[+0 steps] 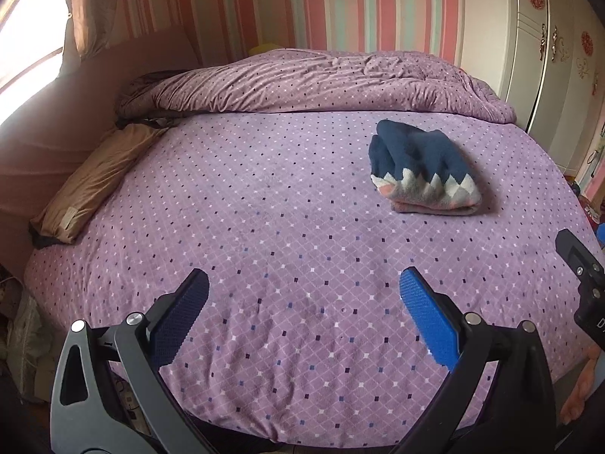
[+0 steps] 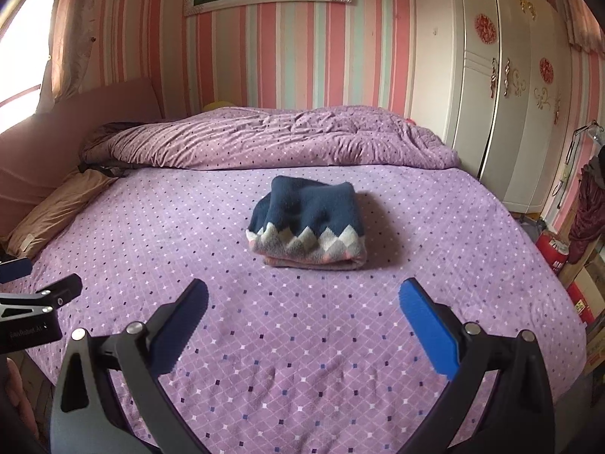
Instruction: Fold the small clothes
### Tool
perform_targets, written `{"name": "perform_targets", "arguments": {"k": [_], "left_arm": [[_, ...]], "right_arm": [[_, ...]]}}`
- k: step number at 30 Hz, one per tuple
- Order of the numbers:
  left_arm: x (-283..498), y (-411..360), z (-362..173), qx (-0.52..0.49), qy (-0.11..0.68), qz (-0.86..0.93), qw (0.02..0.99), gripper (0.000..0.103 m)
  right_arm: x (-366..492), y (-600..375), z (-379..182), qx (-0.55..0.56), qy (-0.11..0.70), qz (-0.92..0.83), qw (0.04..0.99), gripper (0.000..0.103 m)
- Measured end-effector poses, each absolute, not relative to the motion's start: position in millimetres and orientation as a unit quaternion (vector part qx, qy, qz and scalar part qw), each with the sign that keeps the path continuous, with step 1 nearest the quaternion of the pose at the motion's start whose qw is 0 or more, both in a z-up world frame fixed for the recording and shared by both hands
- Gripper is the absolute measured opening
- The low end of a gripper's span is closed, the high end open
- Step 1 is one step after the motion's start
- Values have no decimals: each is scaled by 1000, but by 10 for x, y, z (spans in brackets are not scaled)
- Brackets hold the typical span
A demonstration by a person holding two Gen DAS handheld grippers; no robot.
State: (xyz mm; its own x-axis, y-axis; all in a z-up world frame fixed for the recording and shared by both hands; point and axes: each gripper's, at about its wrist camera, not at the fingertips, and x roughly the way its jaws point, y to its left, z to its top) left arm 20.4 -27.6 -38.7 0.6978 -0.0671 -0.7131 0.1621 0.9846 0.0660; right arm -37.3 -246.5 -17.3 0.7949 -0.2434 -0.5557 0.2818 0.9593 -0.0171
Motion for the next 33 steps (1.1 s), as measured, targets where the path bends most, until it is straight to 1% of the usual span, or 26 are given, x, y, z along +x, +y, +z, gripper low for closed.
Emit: {"name": "perform_targets", "arguments": {"k": [11,26,33], "left_arm": [[215,-6,-136,41,372,-53,926,100],[101,25,-86,46,375,-57,924,100],[28,-72,-75,70,364,-59,927,100]], "right_arm": [[-536,-2382,147,13,277,-152,949,101],[-537,-2356,35,12,289,-157,944,101],[-545,-2357,-1,6,293,-162,942,101]]}}
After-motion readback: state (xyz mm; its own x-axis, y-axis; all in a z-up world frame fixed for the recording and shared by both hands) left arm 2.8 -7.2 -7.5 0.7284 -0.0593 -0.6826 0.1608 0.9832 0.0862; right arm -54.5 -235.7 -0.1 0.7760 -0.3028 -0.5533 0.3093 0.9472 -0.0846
